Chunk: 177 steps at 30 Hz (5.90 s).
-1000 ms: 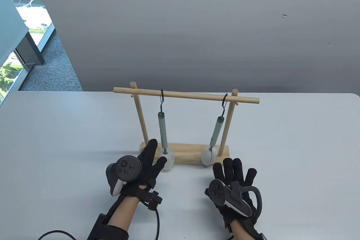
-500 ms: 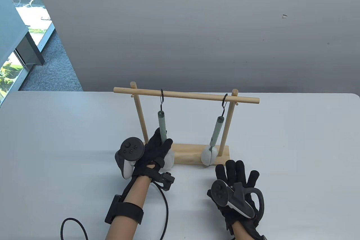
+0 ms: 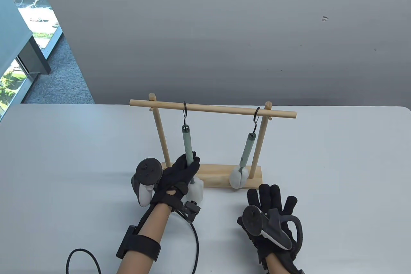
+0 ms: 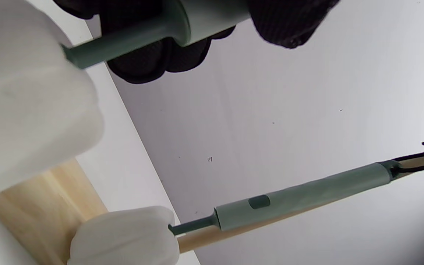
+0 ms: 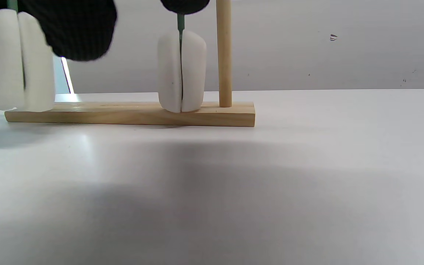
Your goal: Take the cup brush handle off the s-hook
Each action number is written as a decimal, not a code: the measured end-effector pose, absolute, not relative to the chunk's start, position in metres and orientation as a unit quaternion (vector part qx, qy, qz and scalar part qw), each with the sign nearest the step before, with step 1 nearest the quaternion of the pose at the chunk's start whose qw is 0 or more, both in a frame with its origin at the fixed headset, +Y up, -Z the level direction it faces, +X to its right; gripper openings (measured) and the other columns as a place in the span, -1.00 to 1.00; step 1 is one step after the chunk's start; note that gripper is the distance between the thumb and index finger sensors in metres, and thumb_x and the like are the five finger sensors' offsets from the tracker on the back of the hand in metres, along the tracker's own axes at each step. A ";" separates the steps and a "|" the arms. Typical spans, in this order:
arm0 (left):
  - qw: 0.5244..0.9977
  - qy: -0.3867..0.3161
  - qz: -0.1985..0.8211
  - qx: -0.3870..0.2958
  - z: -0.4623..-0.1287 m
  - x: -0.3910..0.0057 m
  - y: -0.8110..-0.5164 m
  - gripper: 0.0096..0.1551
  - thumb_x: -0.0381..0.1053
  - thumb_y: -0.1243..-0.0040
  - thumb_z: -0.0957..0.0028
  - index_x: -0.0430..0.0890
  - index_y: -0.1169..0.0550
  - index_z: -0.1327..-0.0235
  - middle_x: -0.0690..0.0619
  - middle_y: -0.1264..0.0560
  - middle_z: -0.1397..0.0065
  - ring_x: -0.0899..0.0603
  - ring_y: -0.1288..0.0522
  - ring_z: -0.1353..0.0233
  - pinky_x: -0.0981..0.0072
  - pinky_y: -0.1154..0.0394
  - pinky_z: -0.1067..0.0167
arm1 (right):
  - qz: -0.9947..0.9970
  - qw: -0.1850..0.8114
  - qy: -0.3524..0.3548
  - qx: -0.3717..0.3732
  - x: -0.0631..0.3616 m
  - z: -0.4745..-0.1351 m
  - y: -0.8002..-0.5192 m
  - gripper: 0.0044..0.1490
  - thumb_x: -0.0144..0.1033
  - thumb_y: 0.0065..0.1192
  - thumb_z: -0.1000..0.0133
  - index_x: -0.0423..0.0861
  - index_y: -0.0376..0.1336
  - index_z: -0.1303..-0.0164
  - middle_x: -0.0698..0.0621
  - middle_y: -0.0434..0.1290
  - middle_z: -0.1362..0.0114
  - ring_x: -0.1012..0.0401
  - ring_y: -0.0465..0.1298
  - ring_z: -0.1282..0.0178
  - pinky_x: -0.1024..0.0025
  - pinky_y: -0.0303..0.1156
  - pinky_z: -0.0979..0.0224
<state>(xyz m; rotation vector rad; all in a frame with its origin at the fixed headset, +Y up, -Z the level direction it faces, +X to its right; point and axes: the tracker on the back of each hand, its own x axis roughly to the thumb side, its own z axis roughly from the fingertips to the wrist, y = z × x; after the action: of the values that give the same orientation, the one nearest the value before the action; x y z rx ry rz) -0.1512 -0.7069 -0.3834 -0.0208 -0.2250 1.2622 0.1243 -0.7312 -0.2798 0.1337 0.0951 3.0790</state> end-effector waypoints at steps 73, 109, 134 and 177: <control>0.988 -0.051 -0.111 -0.091 -0.313 -0.252 -0.751 -0.32 0.08 -0.25 0.11 -0.08 -0.43 -0.31 -0.12 -0.50 -0.42 -0.33 -0.54 -0.39 -0.29 -0.20 -0.39 | 0.992 0.051 0.081 0.076 0.122 -0.286 -0.736 0.05 0.13 0.04 -0.07 -0.15 -0.23 -0.59 -0.35 -0.30 -0.64 -0.30 -0.28 -0.66 -0.51 -0.54 -0.30; 0.989 -0.142 0.031 -0.035 -0.297 -0.225 -0.721 -0.34 0.08 -0.18 0.07 -0.10 -0.42 -0.31 -0.15 -0.47 -0.45 -0.37 -0.50 -0.42 -0.30 -0.19 -0.38 | 0.952 0.276 -0.085 0.103 0.145 -0.289 -0.709 -0.08 0.11 0.04 -0.09 -0.19 -0.01 -0.53 -0.33 0.10 -0.58 -0.28 0.19 -0.57 -0.41 0.00 -0.38; 0.986 -0.157 0.032 -0.044 -0.303 -0.219 -0.726 -0.32 0.10 -0.18 0.06 -0.10 -0.41 -0.33 -0.16 -0.45 -0.47 -0.38 -0.48 -0.44 -0.32 -0.17 -0.39 | 0.895 0.435 -0.096 0.036 0.125 -0.355 -0.701 -0.08 -0.02 0.11 -0.11 -0.29 -0.05 -0.51 -0.39 0.18 -0.50 -0.29 0.33 -0.45 -0.34 0.11 -0.35; 0.986 -0.145 0.051 -0.066 -0.300 -0.228 -0.730 -0.30 0.11 -0.17 0.07 -0.11 -0.39 -0.34 -0.16 -0.46 -0.46 -0.38 -0.49 -0.43 -0.31 -0.19 -0.38 | 0.801 0.591 -0.052 0.085 0.090 -0.376 -0.690 -0.24 -0.01 0.11 -0.13 -0.31 0.21 -0.33 -0.25 0.51 -0.21 -0.09 0.62 -0.12 -0.26 0.23 -0.28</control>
<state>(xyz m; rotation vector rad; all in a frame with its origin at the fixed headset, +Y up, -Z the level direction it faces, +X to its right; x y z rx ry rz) -0.2284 -0.7301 -0.3000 -0.1325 -0.2920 0.1015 0.0905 -0.6898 -0.3765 0.1974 -0.1200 1.8634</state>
